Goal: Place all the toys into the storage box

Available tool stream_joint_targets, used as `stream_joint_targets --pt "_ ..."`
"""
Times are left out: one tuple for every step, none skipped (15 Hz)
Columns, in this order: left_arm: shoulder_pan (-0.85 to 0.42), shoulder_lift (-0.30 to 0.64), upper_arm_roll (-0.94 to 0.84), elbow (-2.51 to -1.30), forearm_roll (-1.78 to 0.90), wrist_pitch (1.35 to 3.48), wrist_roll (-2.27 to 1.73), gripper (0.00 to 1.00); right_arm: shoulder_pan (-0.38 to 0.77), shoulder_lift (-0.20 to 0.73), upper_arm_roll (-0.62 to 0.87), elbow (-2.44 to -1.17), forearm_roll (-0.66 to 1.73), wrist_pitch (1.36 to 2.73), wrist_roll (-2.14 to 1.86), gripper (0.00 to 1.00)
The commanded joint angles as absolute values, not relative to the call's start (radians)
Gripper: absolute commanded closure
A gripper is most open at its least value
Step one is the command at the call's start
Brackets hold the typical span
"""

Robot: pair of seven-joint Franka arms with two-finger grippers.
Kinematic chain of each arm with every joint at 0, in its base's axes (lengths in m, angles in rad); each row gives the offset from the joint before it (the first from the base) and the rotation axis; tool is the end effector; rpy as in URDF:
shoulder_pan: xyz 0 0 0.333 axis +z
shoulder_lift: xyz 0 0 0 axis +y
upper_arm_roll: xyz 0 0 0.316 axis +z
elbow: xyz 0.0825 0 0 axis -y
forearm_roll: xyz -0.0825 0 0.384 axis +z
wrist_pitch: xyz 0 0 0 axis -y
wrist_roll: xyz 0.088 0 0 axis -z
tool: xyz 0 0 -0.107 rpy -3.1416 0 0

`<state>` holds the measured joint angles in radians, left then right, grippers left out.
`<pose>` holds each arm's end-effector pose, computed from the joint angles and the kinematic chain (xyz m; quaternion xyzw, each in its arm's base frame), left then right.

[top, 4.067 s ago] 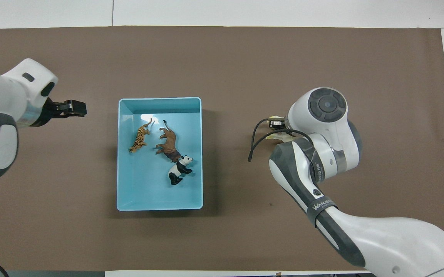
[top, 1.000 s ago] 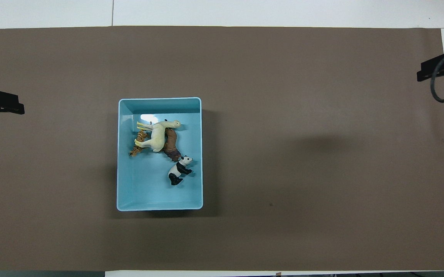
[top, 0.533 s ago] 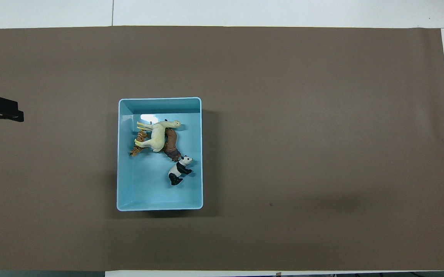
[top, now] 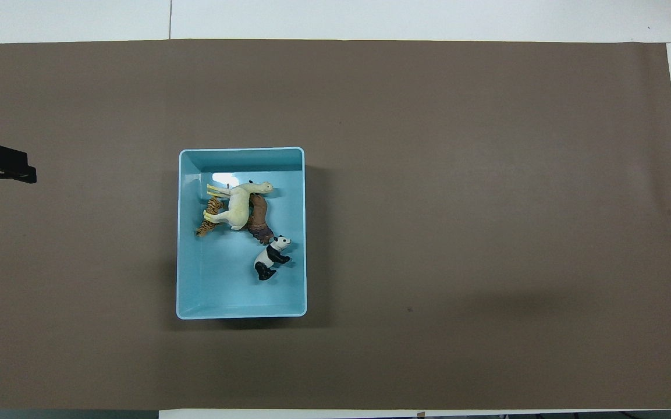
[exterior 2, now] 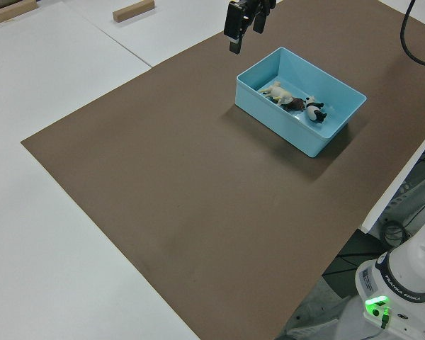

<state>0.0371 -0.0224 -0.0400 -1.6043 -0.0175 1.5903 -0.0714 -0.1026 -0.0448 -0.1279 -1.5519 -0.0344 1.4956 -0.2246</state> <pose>0.5492 -0.0037 0.6227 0.9994 0.0344 0.0039 0.0085 0.5177 -0.1273 0.6510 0.9999 -0.0041 -0.0090 0.0126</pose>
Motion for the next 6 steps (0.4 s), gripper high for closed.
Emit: stream_joint_targets --pt "0.021 -0.009 -0.026 -1.580 -0.026 1.565 -0.078 0.00 -0.127 -0.060 -0.104 -1.569 -0.038 1.503 -0.192 0.00" --pt "0.020 -0.011 -0.026 -1.580 -0.026 1.565 -0.080 0.00 -0.126 -0.060 -0.103 -1.571 -0.035 1.496 -0.187 0.00" --pt "0.020 -0.011 -0.026 -1.580 -0.026 1.562 -0.080 0.00 -0.126 -0.061 -0.103 -1.571 -0.031 1.493 -0.187 0.00" --pt "0.020 -0.012 -0.026 -1.582 -0.026 1.560 -0.080 0.00 -0.127 -0.061 -0.103 -1.571 -0.031 1.491 -0.187 0.00" --pt "0.020 -0.014 -0.026 -1.583 -0.026 1.563 -0.080 0.00 -0.127 -0.061 -0.103 -1.571 -0.031 1.488 -0.187 0.00" --pt "0.020 -0.015 -0.026 -1.591 -0.026 1.565 -0.080 0.00 -0.126 -0.061 -0.103 -1.571 -0.031 1.482 -0.187 0.00"
